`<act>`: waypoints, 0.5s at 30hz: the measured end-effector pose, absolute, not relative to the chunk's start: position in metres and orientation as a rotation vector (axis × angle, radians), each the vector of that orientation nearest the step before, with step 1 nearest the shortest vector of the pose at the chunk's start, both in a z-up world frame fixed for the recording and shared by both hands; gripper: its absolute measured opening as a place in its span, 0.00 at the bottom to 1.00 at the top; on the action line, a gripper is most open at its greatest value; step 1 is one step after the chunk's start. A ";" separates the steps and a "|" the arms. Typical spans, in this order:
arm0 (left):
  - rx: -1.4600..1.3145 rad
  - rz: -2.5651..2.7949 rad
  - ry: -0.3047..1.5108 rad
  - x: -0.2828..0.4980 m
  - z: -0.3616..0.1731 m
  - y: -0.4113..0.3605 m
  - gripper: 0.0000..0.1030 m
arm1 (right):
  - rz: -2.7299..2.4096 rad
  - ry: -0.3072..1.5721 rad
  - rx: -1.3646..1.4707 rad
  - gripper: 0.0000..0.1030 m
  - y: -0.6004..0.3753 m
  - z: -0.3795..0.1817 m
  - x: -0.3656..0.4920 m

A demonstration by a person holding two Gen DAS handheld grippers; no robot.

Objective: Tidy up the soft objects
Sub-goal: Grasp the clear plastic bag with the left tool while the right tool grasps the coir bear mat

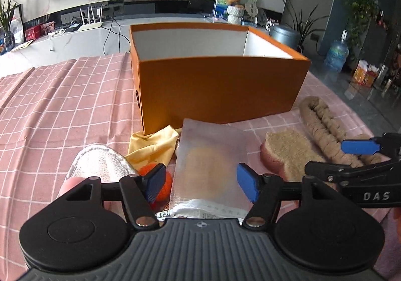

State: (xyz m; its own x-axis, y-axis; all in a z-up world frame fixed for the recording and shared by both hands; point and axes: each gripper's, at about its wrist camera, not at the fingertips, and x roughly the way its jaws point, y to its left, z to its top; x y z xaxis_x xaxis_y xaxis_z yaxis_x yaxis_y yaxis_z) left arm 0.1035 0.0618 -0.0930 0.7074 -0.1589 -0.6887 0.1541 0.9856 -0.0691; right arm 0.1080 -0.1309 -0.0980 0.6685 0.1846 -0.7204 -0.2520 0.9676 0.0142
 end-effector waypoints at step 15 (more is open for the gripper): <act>0.156 -0.186 0.765 0.125 -0.115 0.039 0.54 | 0.244 0.839 -0.081 0.81 -0.135 -0.120 0.138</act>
State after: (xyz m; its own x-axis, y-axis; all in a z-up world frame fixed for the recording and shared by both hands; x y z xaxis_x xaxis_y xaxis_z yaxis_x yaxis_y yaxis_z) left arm 0.1249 0.0389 -0.1152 0.7066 -0.1099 -0.6990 0.2233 0.9720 0.0729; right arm 0.1377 -0.1354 -0.1196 0.6418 0.1822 -0.7449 -0.2461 0.9689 0.0250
